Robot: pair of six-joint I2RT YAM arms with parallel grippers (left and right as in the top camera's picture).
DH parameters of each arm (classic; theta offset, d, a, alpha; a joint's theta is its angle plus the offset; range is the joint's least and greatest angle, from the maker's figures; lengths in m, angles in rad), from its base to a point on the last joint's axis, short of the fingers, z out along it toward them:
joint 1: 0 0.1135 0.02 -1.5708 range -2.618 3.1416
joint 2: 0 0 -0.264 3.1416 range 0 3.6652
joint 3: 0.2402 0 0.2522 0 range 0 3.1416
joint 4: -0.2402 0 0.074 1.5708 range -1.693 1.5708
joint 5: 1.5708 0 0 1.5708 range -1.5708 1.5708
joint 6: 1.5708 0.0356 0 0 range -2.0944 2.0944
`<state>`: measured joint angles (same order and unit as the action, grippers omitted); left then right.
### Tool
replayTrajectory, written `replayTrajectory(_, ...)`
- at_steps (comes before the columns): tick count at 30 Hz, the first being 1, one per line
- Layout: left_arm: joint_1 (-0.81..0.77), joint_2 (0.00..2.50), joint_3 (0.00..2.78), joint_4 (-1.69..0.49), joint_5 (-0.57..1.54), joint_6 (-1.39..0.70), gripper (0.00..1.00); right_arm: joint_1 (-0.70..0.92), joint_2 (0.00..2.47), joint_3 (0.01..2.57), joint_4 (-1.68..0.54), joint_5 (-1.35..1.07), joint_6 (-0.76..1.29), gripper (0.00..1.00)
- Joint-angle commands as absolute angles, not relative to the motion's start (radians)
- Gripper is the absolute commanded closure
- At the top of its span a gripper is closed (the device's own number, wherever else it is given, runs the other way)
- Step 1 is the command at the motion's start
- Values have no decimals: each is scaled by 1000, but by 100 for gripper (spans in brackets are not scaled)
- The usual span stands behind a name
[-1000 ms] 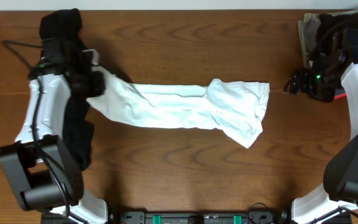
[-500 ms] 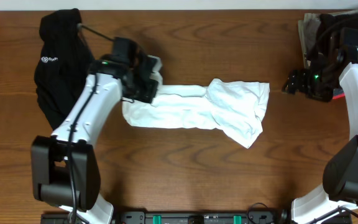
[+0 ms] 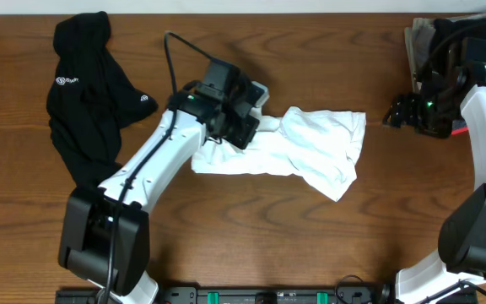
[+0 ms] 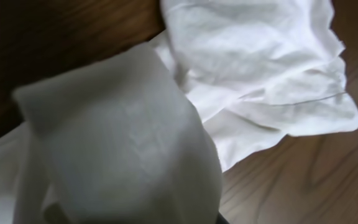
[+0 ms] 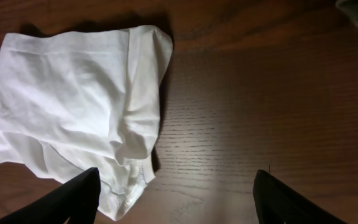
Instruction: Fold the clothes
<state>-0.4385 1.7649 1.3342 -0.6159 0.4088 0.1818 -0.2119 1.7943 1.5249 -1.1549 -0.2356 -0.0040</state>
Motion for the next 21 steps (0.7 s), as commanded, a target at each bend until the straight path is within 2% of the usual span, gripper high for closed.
replayTrajectory(1,-456,1745,1337,-592,411,170,94,-202,1779,1539,-1156,-243,6,23)
replayTrajectory(14,-489,1745,1337,-511,411,155,93,-202,1779,1536,-1156,-243,2,23)
replayTrajectory(15,-493,1745,1337,-511,412,154,88,-202,1779,1536,-1155,-242,1,23)
replayTrajectory(17,-506,1745,1337,-513,411,155,57,-202,1779,1536,-1156,-240,-2,23)
replayTrajectory(18,-513,1745,1337,-510,412,155,36,-202,1779,1536,-1156,-238,-2,23)
replayTrajectory(20,-526,1745,1337,-505,412,154,10,-202,1779,1536,-1156,-236,-3,23)
replayTrajectory(21,-533,1745,1337,-498,411,154,4,-202,1779,1536,-1155,-236,-5,23)
